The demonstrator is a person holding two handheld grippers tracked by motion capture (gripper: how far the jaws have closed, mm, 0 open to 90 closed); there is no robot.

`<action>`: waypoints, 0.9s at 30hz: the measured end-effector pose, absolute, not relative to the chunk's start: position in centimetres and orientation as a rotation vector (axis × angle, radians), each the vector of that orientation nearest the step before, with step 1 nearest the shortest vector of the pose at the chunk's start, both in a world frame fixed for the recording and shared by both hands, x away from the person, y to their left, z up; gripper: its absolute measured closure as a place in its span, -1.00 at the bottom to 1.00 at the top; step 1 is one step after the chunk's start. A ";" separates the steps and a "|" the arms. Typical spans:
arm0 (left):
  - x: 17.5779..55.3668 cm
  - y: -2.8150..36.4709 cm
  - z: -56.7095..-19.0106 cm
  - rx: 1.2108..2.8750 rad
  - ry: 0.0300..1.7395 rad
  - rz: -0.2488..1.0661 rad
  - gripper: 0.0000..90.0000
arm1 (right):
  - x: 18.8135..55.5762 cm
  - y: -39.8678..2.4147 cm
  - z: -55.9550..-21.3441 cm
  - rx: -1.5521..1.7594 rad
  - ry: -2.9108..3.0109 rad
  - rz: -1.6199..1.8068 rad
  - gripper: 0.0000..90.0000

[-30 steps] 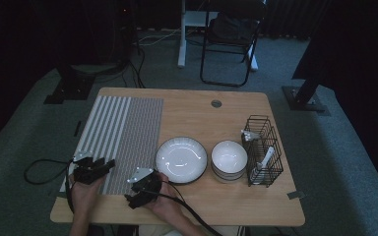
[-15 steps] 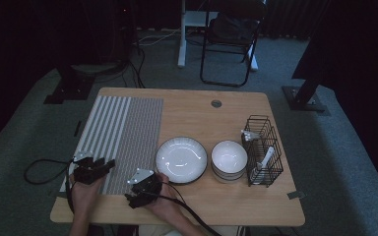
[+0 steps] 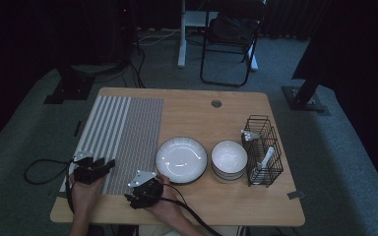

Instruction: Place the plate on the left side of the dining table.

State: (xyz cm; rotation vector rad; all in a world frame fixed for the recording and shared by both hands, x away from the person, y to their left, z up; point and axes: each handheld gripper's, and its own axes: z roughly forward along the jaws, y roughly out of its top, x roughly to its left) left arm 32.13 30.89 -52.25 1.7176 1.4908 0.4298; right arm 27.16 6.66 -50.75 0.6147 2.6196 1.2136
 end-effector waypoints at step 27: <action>31.7 31.4 -51.5 1.665 1.515 0.472 0.12 | 27.5 -0.7 -45.9 0.643 2.437 1.174 0.04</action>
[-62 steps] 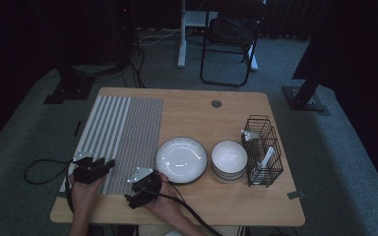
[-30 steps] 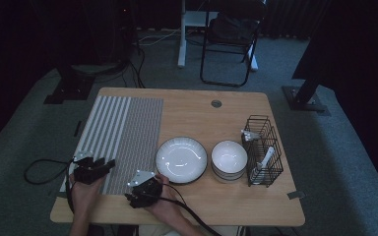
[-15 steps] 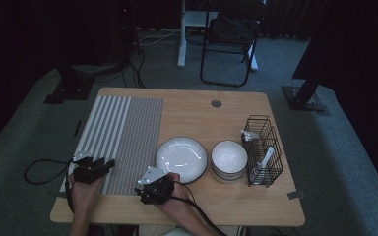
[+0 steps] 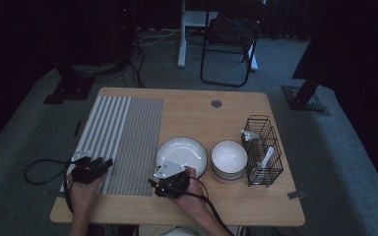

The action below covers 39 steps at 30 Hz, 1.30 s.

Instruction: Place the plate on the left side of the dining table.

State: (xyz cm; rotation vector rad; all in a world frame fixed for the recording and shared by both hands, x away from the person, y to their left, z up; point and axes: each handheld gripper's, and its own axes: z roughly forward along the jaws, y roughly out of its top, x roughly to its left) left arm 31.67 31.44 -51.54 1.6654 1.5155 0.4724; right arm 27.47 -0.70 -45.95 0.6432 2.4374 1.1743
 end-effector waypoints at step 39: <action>33.9 25.5 -47.5 1.832 1.288 0.503 0.23 | 26.6 -9.8 -48.1 0.822 2.345 1.085 0.03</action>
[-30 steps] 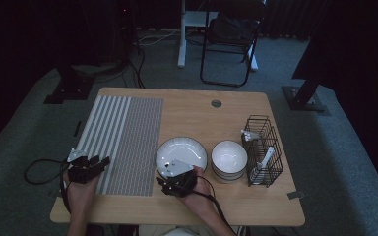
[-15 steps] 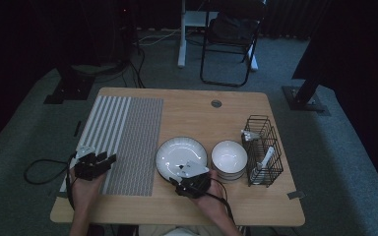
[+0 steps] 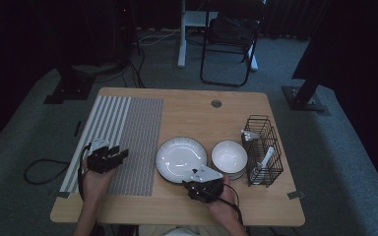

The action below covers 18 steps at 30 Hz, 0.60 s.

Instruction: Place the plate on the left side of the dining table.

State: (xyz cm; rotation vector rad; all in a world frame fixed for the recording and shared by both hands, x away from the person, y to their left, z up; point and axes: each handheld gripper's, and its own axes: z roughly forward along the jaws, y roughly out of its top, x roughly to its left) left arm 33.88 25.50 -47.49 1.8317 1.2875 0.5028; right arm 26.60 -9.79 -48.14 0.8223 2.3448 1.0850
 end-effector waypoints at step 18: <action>36.8 21.2 -46.5 1.908 1.179 0.437 0.27 | 25.4 -12.0 -48.5 0.867 2.268 1.077 0.15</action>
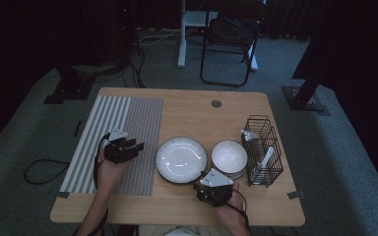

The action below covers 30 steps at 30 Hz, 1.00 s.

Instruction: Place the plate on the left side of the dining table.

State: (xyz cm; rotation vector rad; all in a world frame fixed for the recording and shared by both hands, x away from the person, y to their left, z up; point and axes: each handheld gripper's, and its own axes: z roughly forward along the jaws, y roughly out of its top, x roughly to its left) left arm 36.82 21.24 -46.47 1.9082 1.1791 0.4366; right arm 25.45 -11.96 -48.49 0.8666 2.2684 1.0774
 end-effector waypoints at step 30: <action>40.9 15.0 -47.0 2.003 1.068 0.391 0.44 | 25.8 -12.7 -49.6 0.920 2.234 1.072 0.34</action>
